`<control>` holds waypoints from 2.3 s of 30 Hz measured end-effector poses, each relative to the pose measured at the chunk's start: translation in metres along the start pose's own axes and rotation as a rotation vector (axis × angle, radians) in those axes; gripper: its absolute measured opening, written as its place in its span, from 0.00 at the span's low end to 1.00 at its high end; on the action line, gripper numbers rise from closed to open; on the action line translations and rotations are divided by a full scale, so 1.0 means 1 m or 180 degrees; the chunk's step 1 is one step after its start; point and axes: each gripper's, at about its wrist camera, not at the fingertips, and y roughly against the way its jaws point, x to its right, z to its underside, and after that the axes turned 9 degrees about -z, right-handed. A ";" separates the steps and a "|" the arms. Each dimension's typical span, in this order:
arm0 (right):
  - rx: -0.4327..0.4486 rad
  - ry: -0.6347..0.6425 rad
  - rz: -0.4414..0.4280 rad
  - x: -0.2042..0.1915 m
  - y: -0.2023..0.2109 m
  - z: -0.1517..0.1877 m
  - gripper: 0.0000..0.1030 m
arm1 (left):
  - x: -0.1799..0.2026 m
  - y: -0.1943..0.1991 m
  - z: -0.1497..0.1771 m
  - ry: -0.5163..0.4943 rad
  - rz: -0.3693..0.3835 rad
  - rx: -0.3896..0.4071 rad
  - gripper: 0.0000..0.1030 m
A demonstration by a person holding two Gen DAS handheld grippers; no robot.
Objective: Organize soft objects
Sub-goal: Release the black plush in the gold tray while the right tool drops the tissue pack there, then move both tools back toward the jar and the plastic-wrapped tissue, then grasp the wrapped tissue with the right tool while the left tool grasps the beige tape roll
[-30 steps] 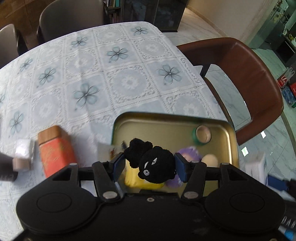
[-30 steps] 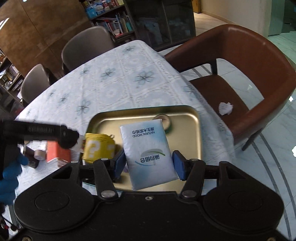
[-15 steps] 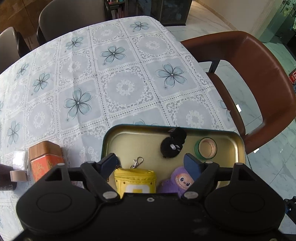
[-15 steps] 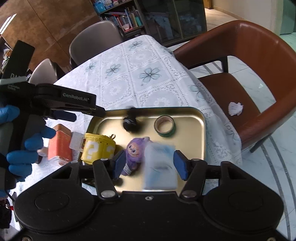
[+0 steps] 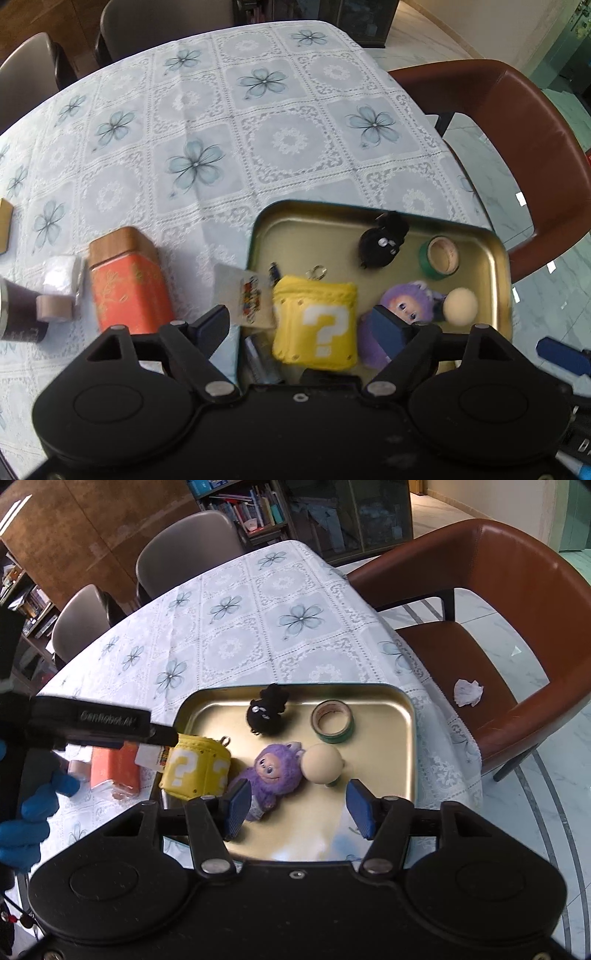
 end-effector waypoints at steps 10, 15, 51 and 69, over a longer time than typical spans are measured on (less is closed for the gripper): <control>-0.0182 0.0319 -0.0029 -0.069 -0.030 0.005 0.55 | -0.084 -0.005 0.069 0.0151 -0.0351 -0.0057 0.83; -0.0264 0.0523 -0.0060 -0.128 -0.054 0.008 0.55 | -0.145 -0.016 0.108 0.0268 -0.0597 -0.0132 0.83; -0.0829 0.1148 -0.0045 -0.338 -0.228 0.013 0.36 | -0.399 -0.069 0.200 0.0734 -0.0718 -0.0503 0.83; -0.1201 0.3523 -0.0442 -0.363 -0.300 0.000 0.56 | -0.385 -0.060 0.211 0.1485 -0.0819 -0.0707 0.84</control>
